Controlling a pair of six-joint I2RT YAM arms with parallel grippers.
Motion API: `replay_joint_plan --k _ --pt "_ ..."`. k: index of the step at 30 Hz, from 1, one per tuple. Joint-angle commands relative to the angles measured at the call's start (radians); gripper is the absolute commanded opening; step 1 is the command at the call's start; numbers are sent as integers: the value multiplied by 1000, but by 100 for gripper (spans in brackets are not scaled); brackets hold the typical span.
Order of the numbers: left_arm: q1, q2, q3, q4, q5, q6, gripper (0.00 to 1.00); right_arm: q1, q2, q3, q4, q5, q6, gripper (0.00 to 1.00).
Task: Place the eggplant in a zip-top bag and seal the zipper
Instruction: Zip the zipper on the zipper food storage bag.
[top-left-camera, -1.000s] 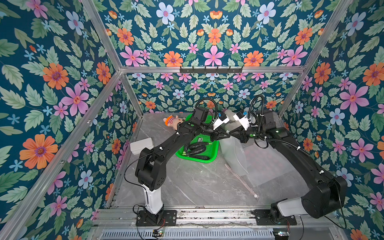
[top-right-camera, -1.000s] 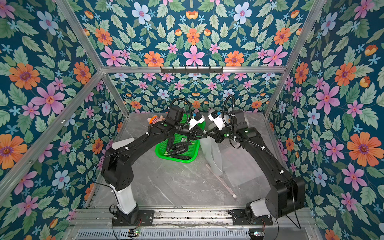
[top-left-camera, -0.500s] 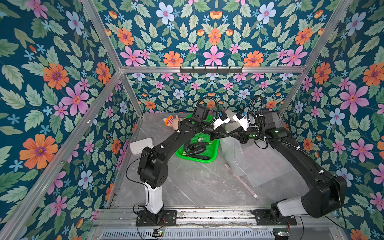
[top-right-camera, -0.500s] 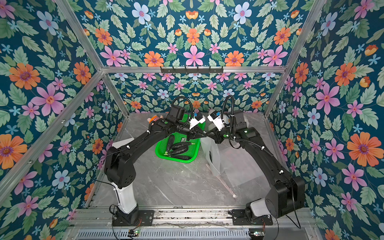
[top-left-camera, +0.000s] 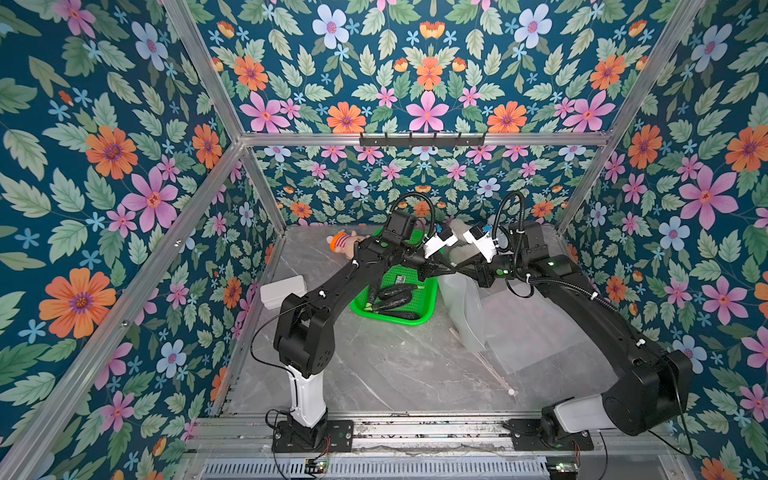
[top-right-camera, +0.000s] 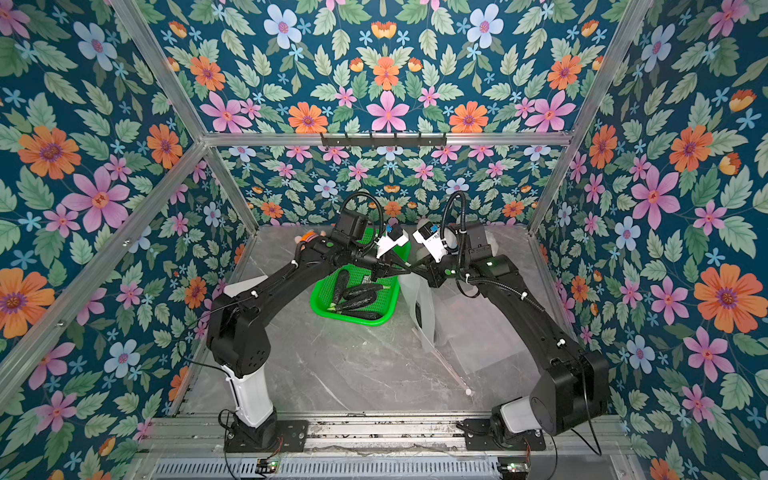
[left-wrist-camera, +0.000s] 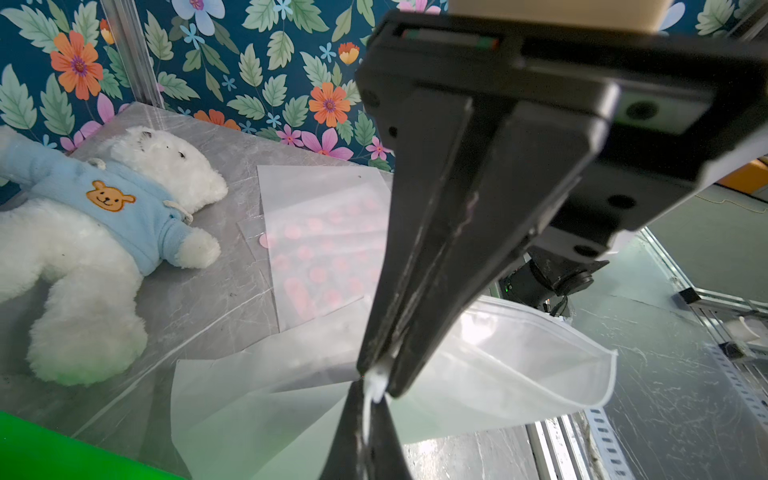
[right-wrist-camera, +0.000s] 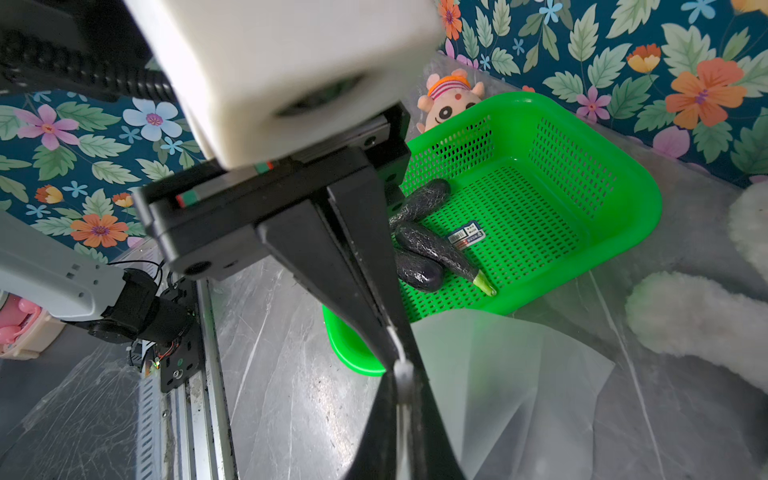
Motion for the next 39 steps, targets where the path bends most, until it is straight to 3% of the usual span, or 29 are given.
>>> replay_joint_plan --k 1,5,9,14,22,39 --pt "30 -33 -29 149 39 -64 0 -2 -9 -21 -57 62 -13 3" --pt "54 -78 -108 280 47 -139 0 -2 -18 -33 -62 93 -13 2" --pt "65 -87 -115 286 12 -156 0 -2 -17 -35 -71 99 -3 2" --pt "72 -103 -133 318 -100 -176 0 -3 -25 -35 -101 124 25 2" --pt "91 -142 -199 508 -271 -300 0 -3 -67 -57 -195 225 90 2" --pt "96 -91 -150 616 -422 -404 0 -5 -246 -135 -422 361 248 2"
